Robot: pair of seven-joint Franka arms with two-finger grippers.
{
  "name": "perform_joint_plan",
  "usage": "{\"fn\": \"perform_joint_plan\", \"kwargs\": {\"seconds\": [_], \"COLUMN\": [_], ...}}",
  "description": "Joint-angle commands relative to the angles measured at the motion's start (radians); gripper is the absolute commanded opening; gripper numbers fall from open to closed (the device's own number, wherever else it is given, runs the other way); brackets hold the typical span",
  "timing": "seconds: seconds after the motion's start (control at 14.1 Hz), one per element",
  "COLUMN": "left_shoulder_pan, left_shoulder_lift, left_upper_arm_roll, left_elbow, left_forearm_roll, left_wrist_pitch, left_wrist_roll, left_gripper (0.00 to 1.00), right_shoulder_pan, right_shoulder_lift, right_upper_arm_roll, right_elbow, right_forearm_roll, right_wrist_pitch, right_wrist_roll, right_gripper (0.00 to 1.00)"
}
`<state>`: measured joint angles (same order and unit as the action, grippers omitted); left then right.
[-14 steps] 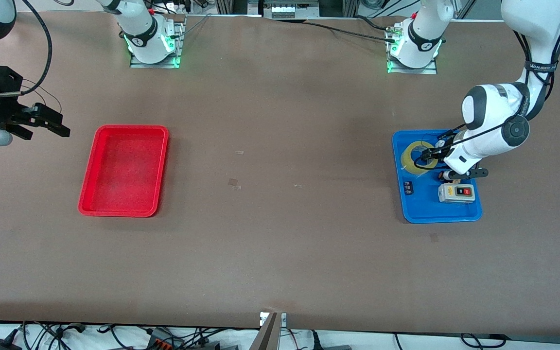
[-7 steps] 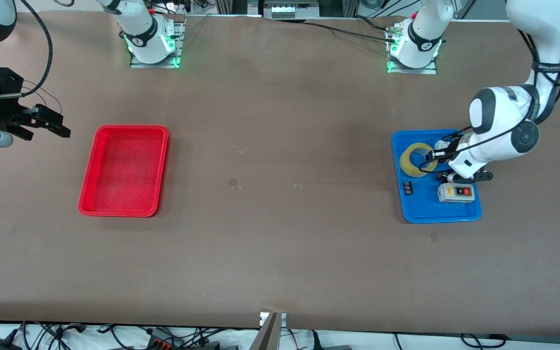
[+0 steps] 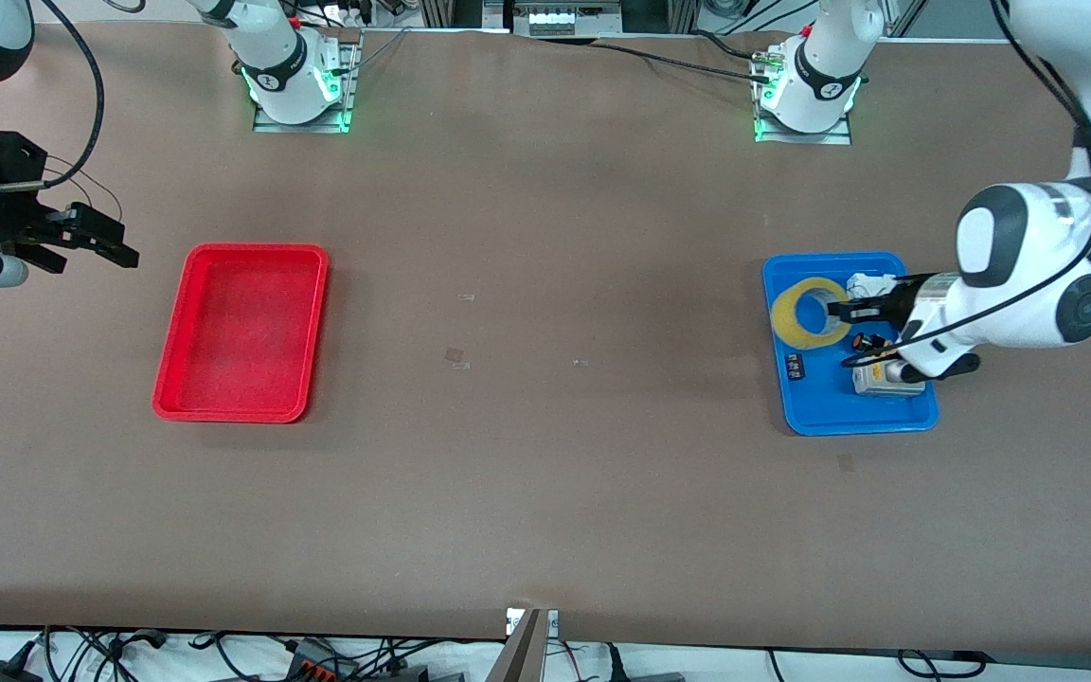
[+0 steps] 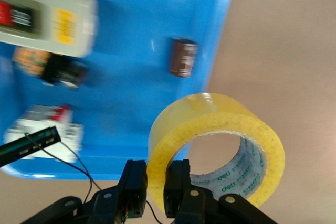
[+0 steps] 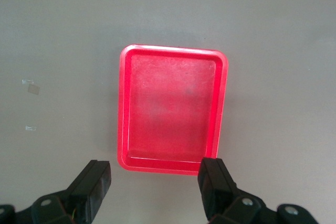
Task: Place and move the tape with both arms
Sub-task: 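Carry the tape to mid-table with the left gripper while the right gripper reaches out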
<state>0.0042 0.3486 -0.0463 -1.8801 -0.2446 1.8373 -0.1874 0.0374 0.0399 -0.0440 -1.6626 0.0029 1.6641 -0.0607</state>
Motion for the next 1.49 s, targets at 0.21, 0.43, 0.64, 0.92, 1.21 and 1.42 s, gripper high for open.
{"fn": "perform_joint_plan", "kwargs": {"seconds": [0.21,0.43,0.64,0.92,1.21,1.42], "left_shoulder_pan": [-0.286,-0.458,-0.606,-0.730,-0.765,-0.757], "left_shoulder_lift": [0.162,0.200,0.246,0.384,0.421,0.402], "left_upper_arm_roll": [-0.004,-0.006,-0.006,-0.003,0.005,0.011], "left_elbow": [0.208,0.225,0.234,0.376,0.392,0.388], "left_forearm_roll": [-0.166,-0.205,-0.205,-0.191,-0.150,-0.148], "left_wrist_pitch": [0.026,0.179,0.325,0.392,0.448,0.432], "left_wrist_roll": [-0.419,-0.616,-0.756,-0.903,-0.914,-0.916], "left_gripper": [0.00,0.00,0.00,0.00,0.61,1.00], "right_shoulder_pan": [-0.005,-0.005,-0.004,-0.002,-0.002,0.002], "right_shoulder_lift": [-0.012,-0.011,-0.003,0.021,0.052,0.058], "right_upper_arm_roll": [-0.005,-0.007,-0.005,-0.005,-0.005,-0.004], "right_elbow": [0.010,0.010,0.006,0.003,0.004,0.006], "right_forearm_roll": [-0.004,-0.011,-0.004,0.002,0.000,-0.001], "right_wrist_pitch": [-0.021,-0.055,-0.070,-0.038,-0.024,-0.021], "right_wrist_roll": [-0.019,-0.018,-0.008,-0.007,-0.007,-0.008], "right_gripper": [1.00,1.00,1.00,1.00,1.00,1.00]}}
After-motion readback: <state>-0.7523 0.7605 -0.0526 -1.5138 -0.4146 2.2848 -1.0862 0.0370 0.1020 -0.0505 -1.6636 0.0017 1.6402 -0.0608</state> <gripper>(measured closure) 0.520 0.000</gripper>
